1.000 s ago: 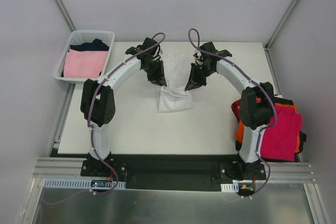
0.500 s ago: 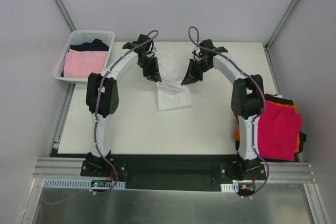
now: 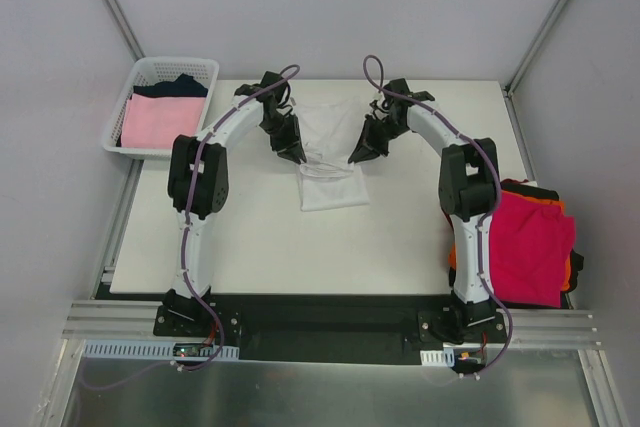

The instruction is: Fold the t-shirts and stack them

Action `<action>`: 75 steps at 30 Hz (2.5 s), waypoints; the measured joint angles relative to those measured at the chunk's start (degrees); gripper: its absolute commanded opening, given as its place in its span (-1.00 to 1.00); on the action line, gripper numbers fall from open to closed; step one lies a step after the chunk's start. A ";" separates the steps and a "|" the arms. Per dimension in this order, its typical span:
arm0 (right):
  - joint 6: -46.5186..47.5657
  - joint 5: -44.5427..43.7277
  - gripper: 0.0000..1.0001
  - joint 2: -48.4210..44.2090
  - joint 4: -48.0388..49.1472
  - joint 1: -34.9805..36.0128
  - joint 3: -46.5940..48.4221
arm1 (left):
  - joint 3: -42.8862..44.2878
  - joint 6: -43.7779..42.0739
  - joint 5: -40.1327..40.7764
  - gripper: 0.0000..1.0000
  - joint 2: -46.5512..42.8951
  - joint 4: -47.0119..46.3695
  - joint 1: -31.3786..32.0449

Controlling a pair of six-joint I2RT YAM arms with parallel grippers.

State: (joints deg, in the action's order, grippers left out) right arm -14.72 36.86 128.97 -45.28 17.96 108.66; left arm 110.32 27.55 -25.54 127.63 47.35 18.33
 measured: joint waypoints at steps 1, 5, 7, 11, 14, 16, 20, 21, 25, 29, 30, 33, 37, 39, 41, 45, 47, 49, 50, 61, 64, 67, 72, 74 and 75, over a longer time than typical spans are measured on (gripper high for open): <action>0.00 -0.02 -0.36 0.13 0.02 -0.11 0.00 | 0.00 0.02 -0.09 -0.53 0.00 0.00 0.00; 0.13 -0.15 -0.17 0.61 0.02 -0.39 0.13 | 0.02 -0.17 -0.61 0.00 0.07 0.00 0.00; 0.20 -0.22 -0.17 1.05 0.02 -0.55 0.72 | 0.04 -0.39 -0.83 0.05 0.17 -0.02 0.00; 0.24 -0.39 -0.17 2.40 0.07 -1.07 2.89 | 0.59 -0.35 -1.01 0.07 0.74 0.09 0.00; 0.20 -0.37 -0.17 3.87 0.59 -1.88 5.29 | 0.87 -0.33 -1.05 0.06 0.76 0.11 0.00; 0.22 -0.37 -0.17 3.91 0.79 -2.40 5.44 | 0.96 -0.26 -1.11 0.04 0.76 0.07 0.00; 0.48 -0.39 -0.17 3.91 1.14 -3.06 4.83 | 0.70 -0.02 -1.57 0.04 0.68 -0.04 0.11; 0.66 -0.39 -0.17 3.89 1.20 -3.10 4.35 | 0.11 0.02 -1.64 0.04 0.37 -0.28 0.26; 1.55 -0.39 -0.20 4.00 0.83 -3.19 3.15 | -2.97 0.31 -2.10 0.04 -1.40 -0.26 1.73; 2.01 -0.35 -0.22 5.81 0.52 -3.39 6.25 | -4.66 0.42 -2.71 0.05 -3.65 -0.28 5.95; 1.97 -0.37 -0.23 6.29 0.66 -3.50 6.99 | -4.87 0.42 -2.80 0.05 -4.15 -0.39 7.06; 1.88 -0.37 -0.34 6.43 1.01 -3.87 7.30 | -6.47 0.39 -2.89 0.04 -6.49 -0.85 10.80; 1.68 -0.24 -0.76 3.37 3.39 -4.00 1.86 | -11.67 0.55 -2.93 -0.17 -10.21 -2.12 14.34; 1.55 -0.15 -0.86 0.20 4.37 -3.87 -3.17 | -15.50 1.11 -2.89 -0.33 -11.87 -3.43 14.84; 1.51 -0.15 -0.90 -3.50 4.63 -3.41 -8.17 | -18.51 1.62 -2.49 -0.56 -12.55 -4.17 14.69; 1.51 -0.20 -0.91 -9.46 5.25 -1.18 -14.25 | -20.83 1.81 -0.70 -0.63 -12.46 -4.94 13.86; 1.49 -0.20 -0.91 -10.86 5.90 0.07 -15.37 | -20.37 1.84 0.33 -0.64 -12.39 -5.38 13.44; 1.42 -0.20 -0.91 -11.37 6.25 1.44 -15.80 | -18.67 1.81 1.20 -0.64 -11.63 -5.57 12.76; 1.33 -0.20 -0.91 -11.37 6.49 2.10 -15.87 | -17.42 1.81 1.90 -0.64 -10.93 -5.79 12.44; 0.44 -0.90 -0.92 -13.20 7.02 4.70 -19.04 | -7.69 1.53 5.14 -0.64 0.09 -7.74 11.23; 0.59 -1.22 -0.91 -13.88 6.80 4.70 -19.04 | -6.82 1.53 5.16 -0.63 1.90 -7.58 11.17; 0.74 -1.53 -0.91 -14.34 6.32 4.70 -19.04 | -4.79 1.53 5.11 -0.60 3.32 -7.23 10.80; 0.85 -1.62 -0.91 -14.36 5.70 4.70 -19.04 | -0.87 1.44 5.31 -0.51 4.57 -7.43 9.38; 0.92 -1.66 -0.91 -14.36 5.53 4.70 -19.04 | 0.87 1.49 6.01 -0.48 4.70 -7.50 8.11; 1.01 -1.70 -0.91 -14.36 5.51 4.70 -19.04 | 1.46 1.51 6.36 -0.47 4.70 -7.52 7.54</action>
State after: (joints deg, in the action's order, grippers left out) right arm -13.72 35.16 114.61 -39.77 22.65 89.62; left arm 111.79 29.06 -19.18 132.33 39.83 25.87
